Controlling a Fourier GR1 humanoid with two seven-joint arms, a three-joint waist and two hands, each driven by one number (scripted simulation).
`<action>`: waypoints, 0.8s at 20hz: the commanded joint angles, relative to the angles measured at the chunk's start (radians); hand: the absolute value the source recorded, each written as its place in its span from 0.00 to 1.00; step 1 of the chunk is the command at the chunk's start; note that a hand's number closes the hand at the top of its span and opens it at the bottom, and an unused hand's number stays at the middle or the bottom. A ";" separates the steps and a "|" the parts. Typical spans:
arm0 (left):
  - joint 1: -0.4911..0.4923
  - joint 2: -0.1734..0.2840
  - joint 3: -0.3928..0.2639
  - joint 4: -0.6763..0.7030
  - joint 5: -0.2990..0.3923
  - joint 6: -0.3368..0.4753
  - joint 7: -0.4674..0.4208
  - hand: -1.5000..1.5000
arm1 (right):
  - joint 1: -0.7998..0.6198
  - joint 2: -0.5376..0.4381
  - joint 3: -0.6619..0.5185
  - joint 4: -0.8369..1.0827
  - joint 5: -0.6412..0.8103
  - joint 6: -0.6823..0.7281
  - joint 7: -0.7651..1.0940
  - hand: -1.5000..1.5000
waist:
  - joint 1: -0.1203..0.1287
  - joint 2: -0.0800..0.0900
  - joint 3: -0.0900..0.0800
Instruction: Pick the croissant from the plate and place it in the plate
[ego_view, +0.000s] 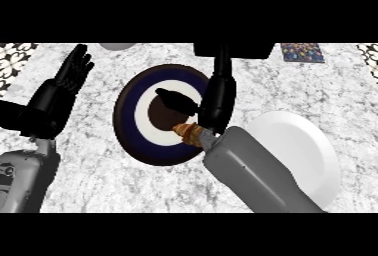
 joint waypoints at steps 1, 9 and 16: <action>0.044 -0.015 -0.002 -0.020 -0.020 0.022 0.000 0.50 | 0.110 0.005 0.043 -0.057 -0.086 -0.169 -0.071 0.00 | -0.038 -0.010 0.000; 0.056 -0.014 0.037 -0.011 -0.020 -0.003 -0.024 0.50 | 0.421 -0.079 0.074 -0.282 -0.297 -0.150 -0.441 0.00 | -0.058 -0.011 0.000; 0.101 0.013 0.070 -0.057 -0.009 -0.049 0.007 0.50 | 0.691 -0.252 0.049 -0.514 -0.484 -0.027 -0.652 0.00 | -0.063 -0.014 0.000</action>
